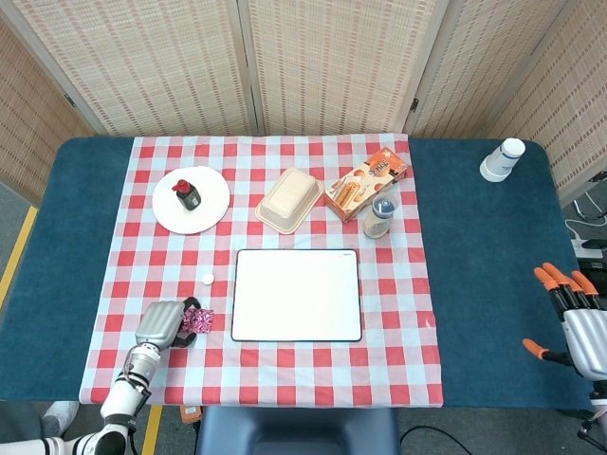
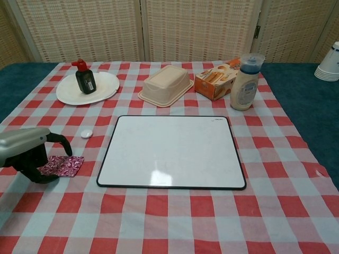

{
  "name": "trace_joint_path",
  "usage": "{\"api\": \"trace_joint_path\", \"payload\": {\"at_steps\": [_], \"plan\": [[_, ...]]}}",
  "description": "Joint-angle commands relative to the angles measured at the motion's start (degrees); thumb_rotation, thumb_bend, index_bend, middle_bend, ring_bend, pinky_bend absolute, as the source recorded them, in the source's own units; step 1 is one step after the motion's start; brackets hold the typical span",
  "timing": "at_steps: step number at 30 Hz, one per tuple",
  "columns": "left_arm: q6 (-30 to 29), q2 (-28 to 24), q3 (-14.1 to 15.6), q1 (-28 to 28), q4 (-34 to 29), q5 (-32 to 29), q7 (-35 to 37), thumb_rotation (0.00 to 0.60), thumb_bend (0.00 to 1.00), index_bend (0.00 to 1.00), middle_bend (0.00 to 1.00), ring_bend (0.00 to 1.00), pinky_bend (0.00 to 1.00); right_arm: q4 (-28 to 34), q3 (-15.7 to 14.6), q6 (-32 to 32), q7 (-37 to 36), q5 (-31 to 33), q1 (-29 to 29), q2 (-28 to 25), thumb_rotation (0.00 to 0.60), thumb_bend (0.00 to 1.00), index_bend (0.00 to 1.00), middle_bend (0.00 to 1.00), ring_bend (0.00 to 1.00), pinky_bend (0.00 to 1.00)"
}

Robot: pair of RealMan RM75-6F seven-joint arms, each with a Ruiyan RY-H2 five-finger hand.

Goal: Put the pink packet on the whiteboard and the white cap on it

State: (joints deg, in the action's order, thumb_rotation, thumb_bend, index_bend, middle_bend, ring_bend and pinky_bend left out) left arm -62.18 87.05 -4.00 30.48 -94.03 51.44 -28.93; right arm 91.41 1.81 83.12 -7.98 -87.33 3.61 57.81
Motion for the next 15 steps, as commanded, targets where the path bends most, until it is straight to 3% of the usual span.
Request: {"api": "trace_joint_path", "payload": {"at_steps": [1, 10, 15], "plan": [[-0.49, -0.11, -0.42, 0.44, -0.79, 0.17, -0.72, 0.6, 0.29, 0.34, 1.0, 1.0, 1.0, -0.01, 0.02, -0.03, -0.02, 0.04, 0.01, -0.02, 0.6, 0.05, 0.07, 0.0, 0.0, 0.03], [-2.48, 0.41, -2.45, 3.71, -5.7, 0.06, -6.99, 0.6, 0.29, 0.34, 1.0, 1.0, 1.0, -0.08, 0.22, 0.35, -0.6, 0.31, -0.19, -0.23, 0.6, 0.05, 0.07, 0.0, 0.0, 0.03], [-3.68, 3.65, -4.47, 7.3, -5.37, -1.98, -12.96, 0.6, 0.29, 0.34, 1.0, 1.0, 1.0, -0.11, 0.21, 1.27, -0.97, -0.14, -0.55, -0.34, 0.6, 0.05, 0.07, 0.0, 0.0, 0.03]]}}
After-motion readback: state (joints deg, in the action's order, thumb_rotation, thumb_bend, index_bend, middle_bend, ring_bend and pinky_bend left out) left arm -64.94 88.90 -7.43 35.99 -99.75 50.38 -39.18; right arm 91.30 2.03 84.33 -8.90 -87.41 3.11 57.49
